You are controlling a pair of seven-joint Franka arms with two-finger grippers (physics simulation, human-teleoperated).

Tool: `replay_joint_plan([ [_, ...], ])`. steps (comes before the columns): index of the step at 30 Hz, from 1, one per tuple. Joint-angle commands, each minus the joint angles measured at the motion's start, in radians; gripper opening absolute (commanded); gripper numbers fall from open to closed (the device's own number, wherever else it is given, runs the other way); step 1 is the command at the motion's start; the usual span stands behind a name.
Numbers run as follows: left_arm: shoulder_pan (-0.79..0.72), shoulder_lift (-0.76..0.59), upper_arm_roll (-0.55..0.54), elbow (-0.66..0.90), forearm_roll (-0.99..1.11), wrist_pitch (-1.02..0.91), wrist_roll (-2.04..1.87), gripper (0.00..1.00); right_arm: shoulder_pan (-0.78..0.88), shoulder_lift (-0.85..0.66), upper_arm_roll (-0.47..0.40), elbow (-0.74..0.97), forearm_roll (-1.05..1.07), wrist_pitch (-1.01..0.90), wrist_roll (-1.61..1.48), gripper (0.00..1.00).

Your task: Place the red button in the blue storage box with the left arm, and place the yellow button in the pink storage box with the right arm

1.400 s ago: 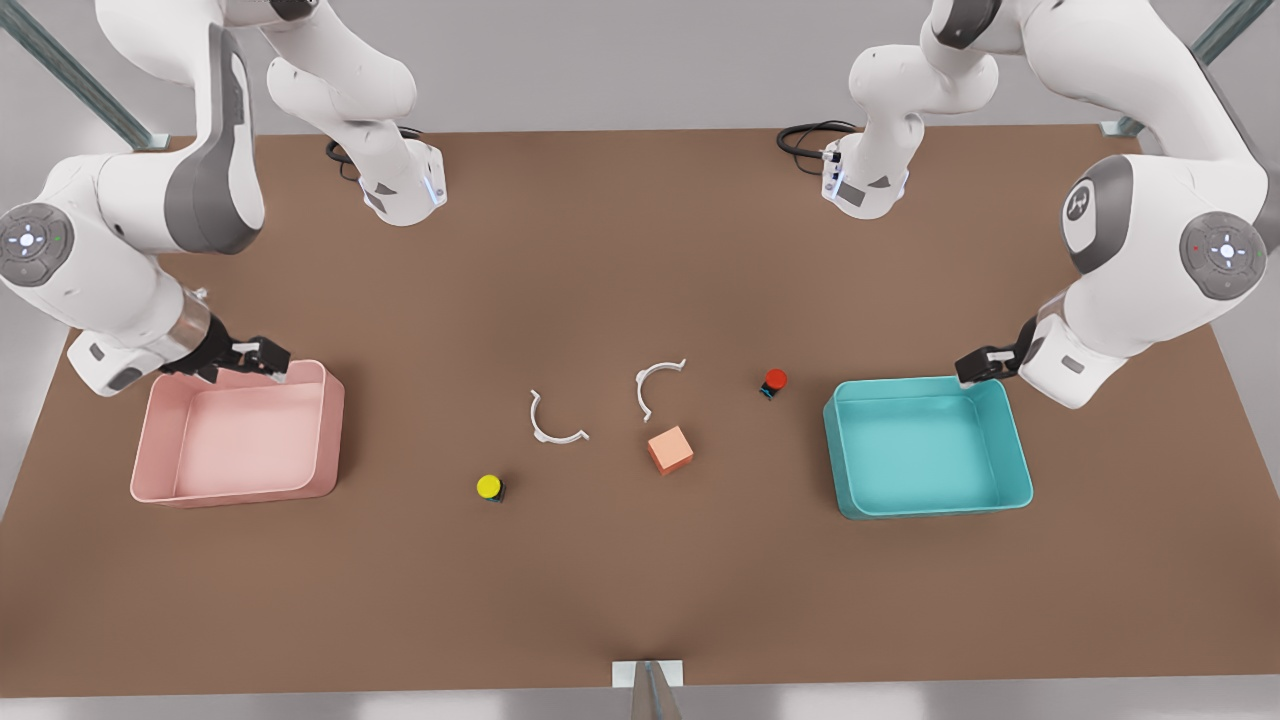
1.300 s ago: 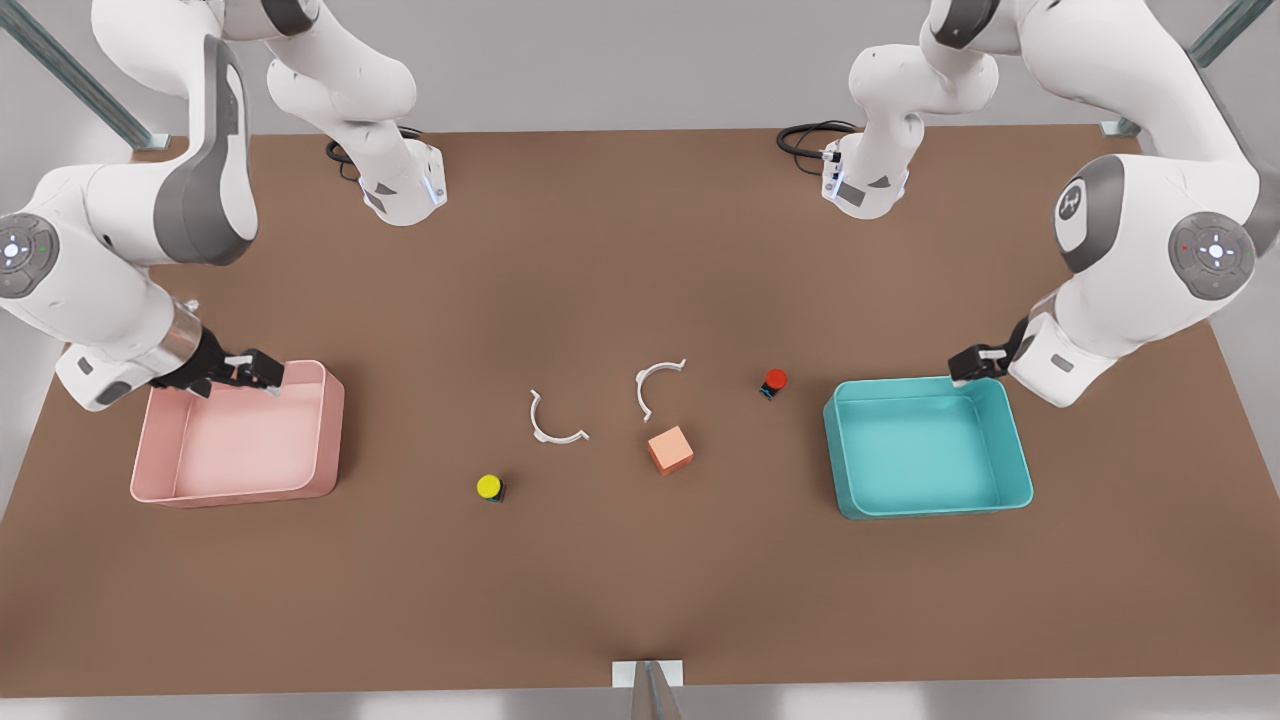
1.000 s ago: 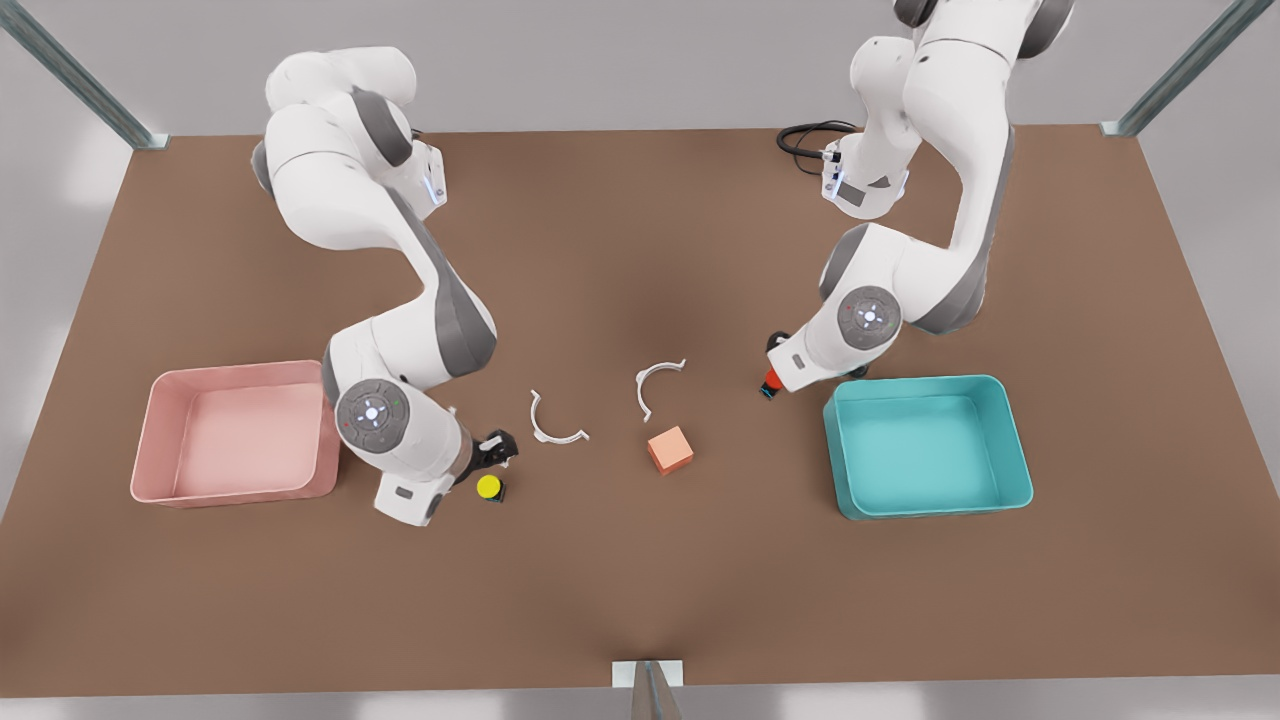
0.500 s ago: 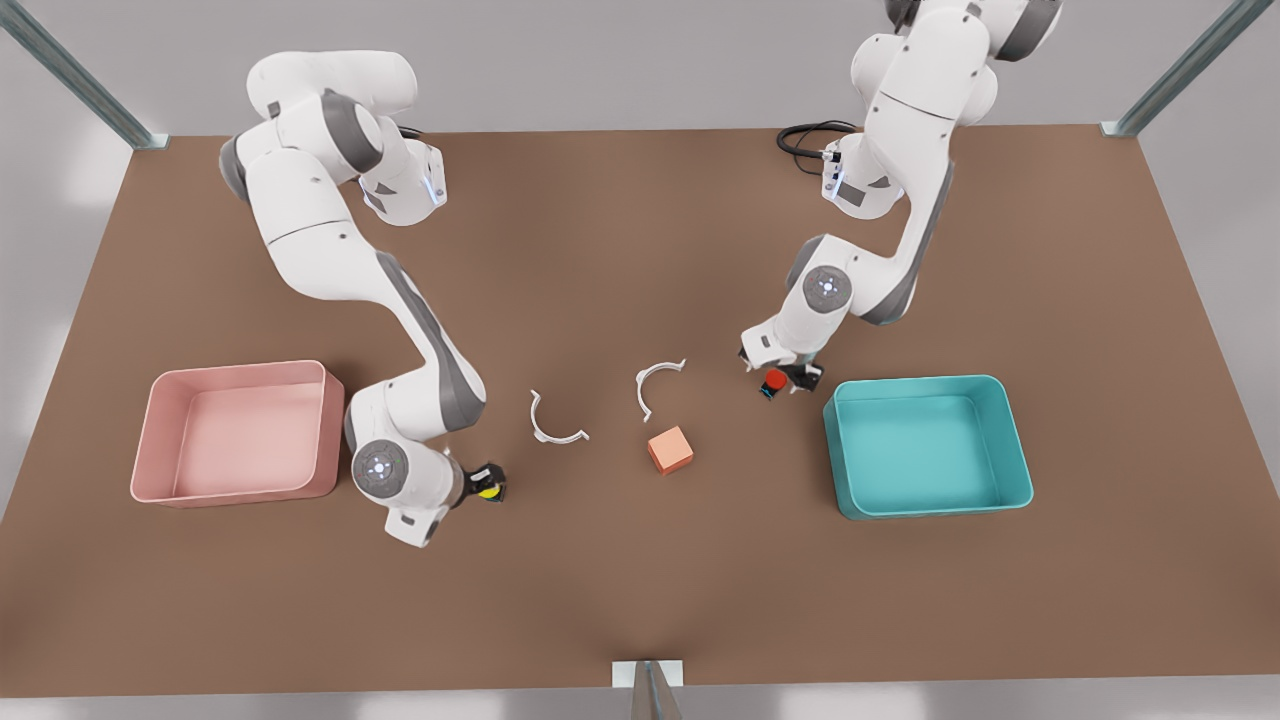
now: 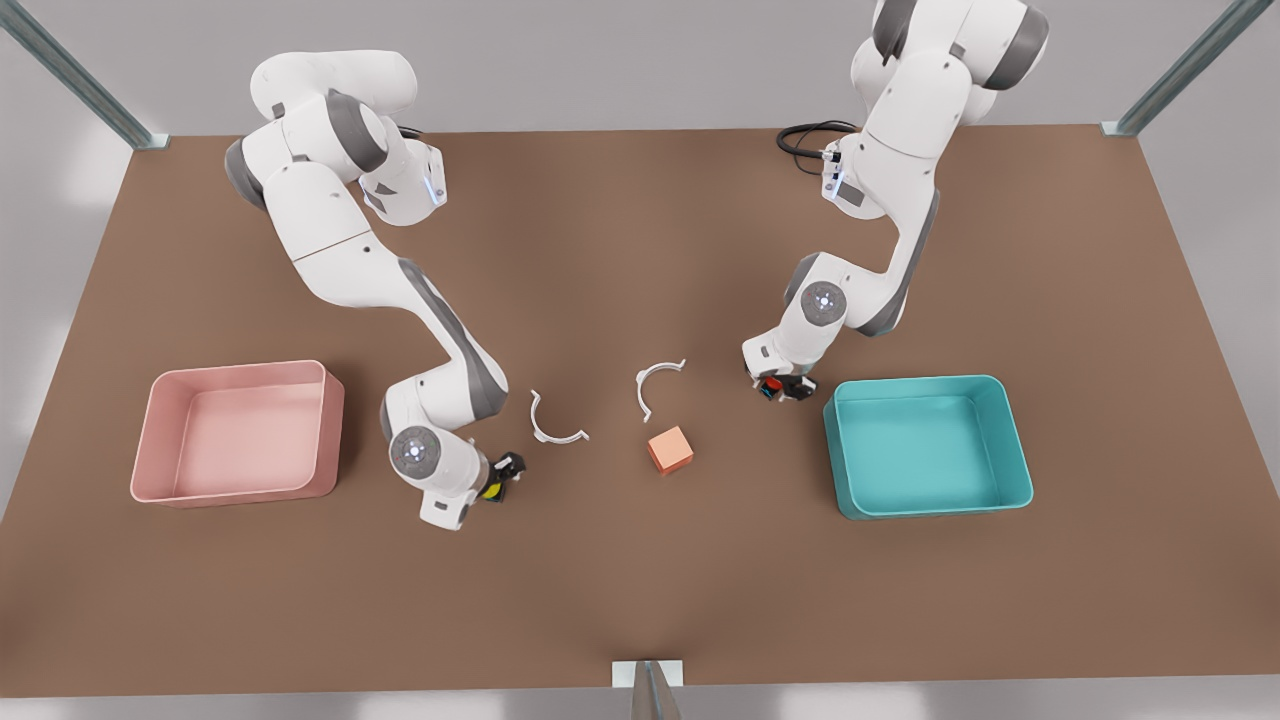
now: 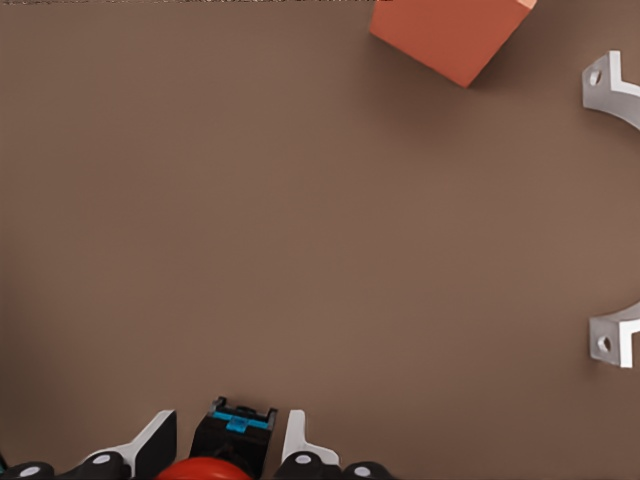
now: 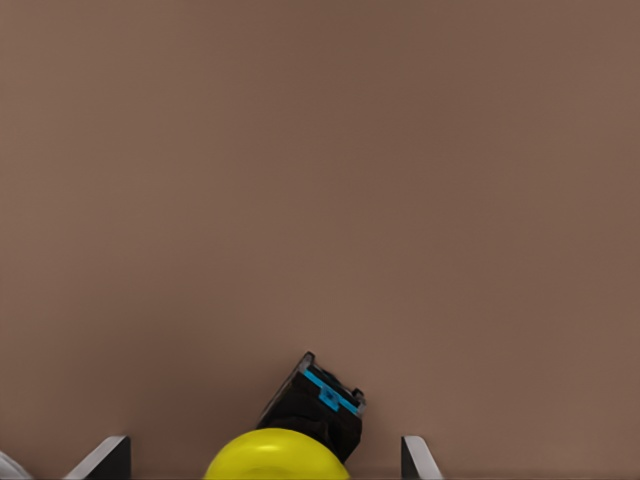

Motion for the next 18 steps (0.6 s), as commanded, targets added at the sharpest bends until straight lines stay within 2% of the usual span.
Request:
replay_joint_plan([
  [1,0.0,0.0,0.0,0.0,0.001,0.025,0.039,0.6,0.001,-0.001,0.0,-0.011,0.003,0.015,-0.046,1.0],
  [3,0.0,-0.004,0.0,0.0,0.001,0.023,0.039,0.51,0.001,-0.001,0.0,-0.017,0.003,0.018,-0.048,1.0],
  [4,0.0,-0.01,0.002,0.0,0.001,0.022,0.039,0.49,0.001,-0.001,-0.001,-0.019,0.002,0.021,-0.048,0.93],
  [5,0.0,-0.023,0.003,0.0,0.001,0.017,0.039,0.49,0.001,-0.001,-0.003,-0.019,0.002,0.025,-0.048,0.77],
  [7,0.002,-0.067,0.005,0.0,0.001,-0.021,0.036,0.49,0.001,0.002,-0.003,-0.04,0.002,0.058,-0.048,0.76],
  [11,0.002,-0.305,0.069,0.017,0.001,-0.336,0.077,0.49,-0.001,0.003,-0.004,-0.048,0.002,0.077,-0.046,0.76],
  [13,0.002,-0.385,0.147,0.02,0.001,-0.432,0.169,0.49,-0.001,0.006,-0.004,-0.048,0.003,0.083,-0.042,0.75],
  [14,0.002,-0.408,0.221,0.042,0.001,-0.498,0.267,0.49,-0.001,0.008,-0.004,-0.046,0.005,0.086,-0.035,0.75],
  [16,0.0,-0.4,0.359,0.056,-0.004,-0.504,0.465,0.49,0.001,0.008,-0.004,-0.046,0.005,0.094,-0.034,0.72],
  [18,0.015,-0.331,0.471,0.111,-0.068,-0.503,0.694,0.49,0.001,0.009,-0.003,-0.046,0.005,0.092,-0.034,0.65],
])
